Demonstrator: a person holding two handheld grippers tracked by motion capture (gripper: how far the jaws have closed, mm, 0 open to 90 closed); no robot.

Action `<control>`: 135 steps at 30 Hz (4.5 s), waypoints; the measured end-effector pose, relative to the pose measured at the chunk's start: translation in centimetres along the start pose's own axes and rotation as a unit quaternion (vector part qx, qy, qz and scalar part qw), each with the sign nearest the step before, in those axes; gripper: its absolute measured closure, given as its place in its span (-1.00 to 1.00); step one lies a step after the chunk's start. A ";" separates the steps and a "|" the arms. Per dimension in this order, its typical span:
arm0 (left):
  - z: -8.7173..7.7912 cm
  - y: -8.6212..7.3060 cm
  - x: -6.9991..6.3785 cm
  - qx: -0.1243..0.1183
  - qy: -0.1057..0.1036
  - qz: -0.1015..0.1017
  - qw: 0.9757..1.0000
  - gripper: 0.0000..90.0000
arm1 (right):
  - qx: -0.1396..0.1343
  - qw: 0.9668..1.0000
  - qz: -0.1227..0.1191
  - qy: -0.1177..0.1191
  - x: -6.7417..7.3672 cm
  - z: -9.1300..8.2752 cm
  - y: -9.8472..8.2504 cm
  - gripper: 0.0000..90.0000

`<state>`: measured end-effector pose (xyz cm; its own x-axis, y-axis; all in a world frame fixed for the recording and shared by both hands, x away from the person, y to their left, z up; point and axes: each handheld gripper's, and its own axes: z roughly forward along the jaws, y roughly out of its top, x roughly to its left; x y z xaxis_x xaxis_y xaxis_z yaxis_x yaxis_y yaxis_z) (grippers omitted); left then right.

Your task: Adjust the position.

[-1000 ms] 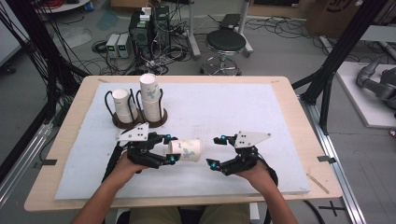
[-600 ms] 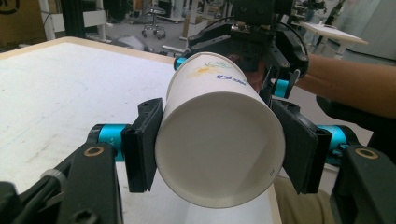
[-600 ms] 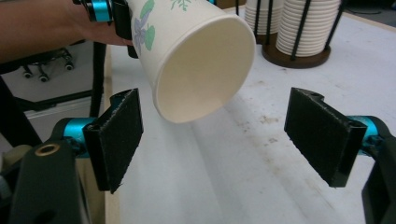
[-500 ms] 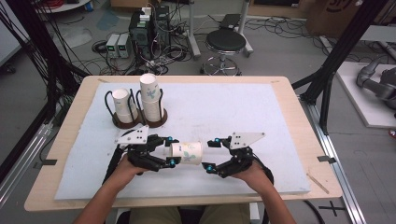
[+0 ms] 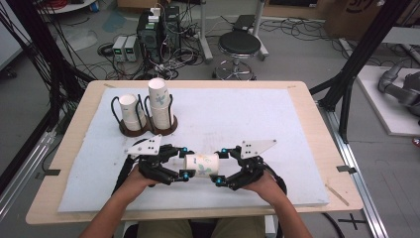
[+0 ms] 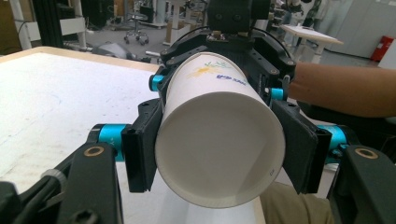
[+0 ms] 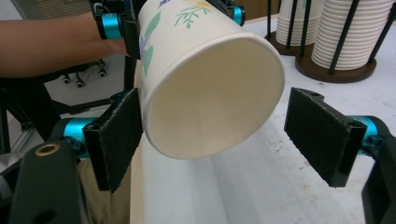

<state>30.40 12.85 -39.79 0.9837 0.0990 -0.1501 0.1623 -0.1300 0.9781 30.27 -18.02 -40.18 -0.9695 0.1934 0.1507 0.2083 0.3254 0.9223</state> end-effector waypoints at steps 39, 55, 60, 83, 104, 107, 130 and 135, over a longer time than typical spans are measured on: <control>-0.1 0.4 -0.3 0.060 0.029 -0.026 0.997 -0.64 | 0.030 0.999 -0.009 0.016 0.1 -0.9 0.8 -0.19; -1.4 2.4 -0.4 0.109 0.067 0.008 0.992 -0.63 | 0.150 0.987 -0.044 -0.024 -0.3 -0.2 4.1 -0.19; -1.2 2.8 -0.5 0.120 0.070 0.012 0.990 -0.63 | 0.172 0.983 -0.059 -0.019 -0.2 -0.1 5.4 -0.19; 0.7 3.3 -0.5 0.197 0.064 0.034 0.978 -0.61 | 0.290 0.950 -0.114 -0.009 0.4 2.3 8.7 -0.21; 2.1 3.0 -0.1 0.238 0.047 0.026 0.970 -0.47 | 0.379 0.913 -0.152 -0.013 1.2 4.4 10.2 -0.21; 2.4 3.0 -0.2 0.244 0.042 0.027 0.969 -0.46 | 0.385 0.910 -0.154 -0.010 1.3 4.5 10.4 -0.21; 3.2 2.8 -0.1 0.271 0.024 0.028 0.962 -0.18 | 0.411 0.897 -0.163 -0.005 1.8 5.4 10.5 -0.21; 3.3 2.7 -0.1 0.274 0.019 0.027 0.961 -0.17 | 0.408 0.899 -0.161 0.003 1.7 5.5 10.4 -0.21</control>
<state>31.00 9.22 -37.58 0.9899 0.1128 -0.0863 0.1386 -0.6352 0.7598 31.48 -9.25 -32.26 -0.9966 -0.0366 -0.0736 -0.0602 0.9346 0.3506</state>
